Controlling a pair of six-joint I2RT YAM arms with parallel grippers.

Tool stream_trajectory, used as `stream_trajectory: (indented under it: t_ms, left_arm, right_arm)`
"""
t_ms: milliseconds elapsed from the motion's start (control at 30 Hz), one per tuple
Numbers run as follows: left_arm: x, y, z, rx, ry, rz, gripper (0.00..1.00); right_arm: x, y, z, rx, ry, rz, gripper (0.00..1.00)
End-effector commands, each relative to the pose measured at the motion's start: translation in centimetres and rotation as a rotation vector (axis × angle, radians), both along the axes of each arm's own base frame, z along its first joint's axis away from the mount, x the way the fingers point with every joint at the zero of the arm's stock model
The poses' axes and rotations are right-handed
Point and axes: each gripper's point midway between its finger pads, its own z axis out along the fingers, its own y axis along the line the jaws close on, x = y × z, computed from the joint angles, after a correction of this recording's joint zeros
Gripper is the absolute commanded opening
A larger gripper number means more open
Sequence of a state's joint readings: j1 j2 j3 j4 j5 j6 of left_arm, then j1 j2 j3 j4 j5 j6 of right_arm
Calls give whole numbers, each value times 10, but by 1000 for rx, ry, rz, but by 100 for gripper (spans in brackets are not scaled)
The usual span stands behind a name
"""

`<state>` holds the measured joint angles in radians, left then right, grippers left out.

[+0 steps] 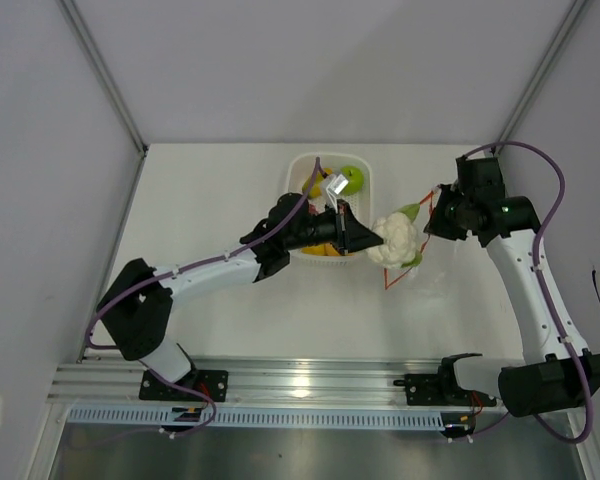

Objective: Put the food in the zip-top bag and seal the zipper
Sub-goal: Place the fake vegetable in the zipper food storage bag.

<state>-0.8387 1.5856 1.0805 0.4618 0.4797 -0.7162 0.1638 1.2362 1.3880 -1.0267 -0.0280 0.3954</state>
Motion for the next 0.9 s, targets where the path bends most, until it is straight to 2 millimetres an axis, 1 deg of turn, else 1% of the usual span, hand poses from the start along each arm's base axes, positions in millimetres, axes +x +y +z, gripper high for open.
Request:
stream_trajectory:
  t_ms: [0, 33, 67, 167, 200, 233, 267, 300, 367, 400, 433, 467, 500, 533, 600, 633, 700, 733, 800, 833, 867]
  left_arm:
    - [5, 8, 20, 17, -113, 72, 1]
    - [12, 10, 18, 34, -109, 113, 0]
    - [13, 11, 10, 73, -84, 127, 1]
    - [19, 13, 8, 91, -95, 162, 1]
    - [19, 14, 4, 109, -92, 168, 0]
    - [20, 12, 10, 107, -101, 171, 1]
    - [21, 12, 9, 119, -113, 170, 1]
    - [21, 11, 1, 147, -104, 172, 0]
    - [23, 8, 8, 165, -135, 188, 1]
    - [21, 7, -2, 203, -122, 184, 1]
    - [23, 3, 11, 196, -140, 183, 1]
    - [22, 0, 8, 214, -130, 174, 0]
    - [20, -4, 11, 214, -126, 151, 1]
    - [18, -7, 5, 225, -113, 131, 1]
    - [12, -14, 10, 210, -118, 93, 1]
    - [8, -17, 7, 219, -110, 78, 1]
    - [3, -20, 10, 211, -114, 51, 1]
    - [-1, -22, 8, 210, -111, 23, 1]
    - [-3, -23, 7, 224, -94, 4, 1]
    - [-4, -25, 11, 223, -95, -11, 0]
    - [-7, -23, -7, 282, -52, -24, 1]
  right_arm:
    - [-1, 13, 32, 83, -63, 30, 0]
    - [-2, 15, 35, 97, -68, 37, 0]
    - [-3, 17, 37, 109, -69, 47, 0]
    - [-7, 26, 40, 145, -66, 82, 0]
    - [-9, 30, 39, 161, -59, 102, 0]
    - [-10, 32, 39, 167, -53, 116, 0]
    - [-10, 34, 38, 174, -45, 126, 0]
    - [-12, 36, 37, 182, -39, 134, 0]
    - [-15, 44, 36, 209, -21, 172, 0]
    - [-16, 46, 36, 214, -16, 182, 0]
    - [-16, 50, 37, 228, -23, 195, 0]
    - [-16, 52, 37, 233, -23, 204, 0]
    - [-16, 54, 38, 237, -26, 213, 0]
    - [-16, 56, 39, 238, -29, 221, 0]
    - [-14, 57, 37, 227, -30, 224, 0]
    - [-13, 56, 36, 224, -27, 219, 0]
    - [-10, 55, 34, 217, -32, 207, 0]
    - [-9, 54, 34, 214, -34, 200, 0]
    - [-5, 53, 36, 215, -49, 188, 0]
    - [-5, 53, 39, 215, -58, 188, 0]
    - [-3, 52, 41, 212, -71, 184, 0]
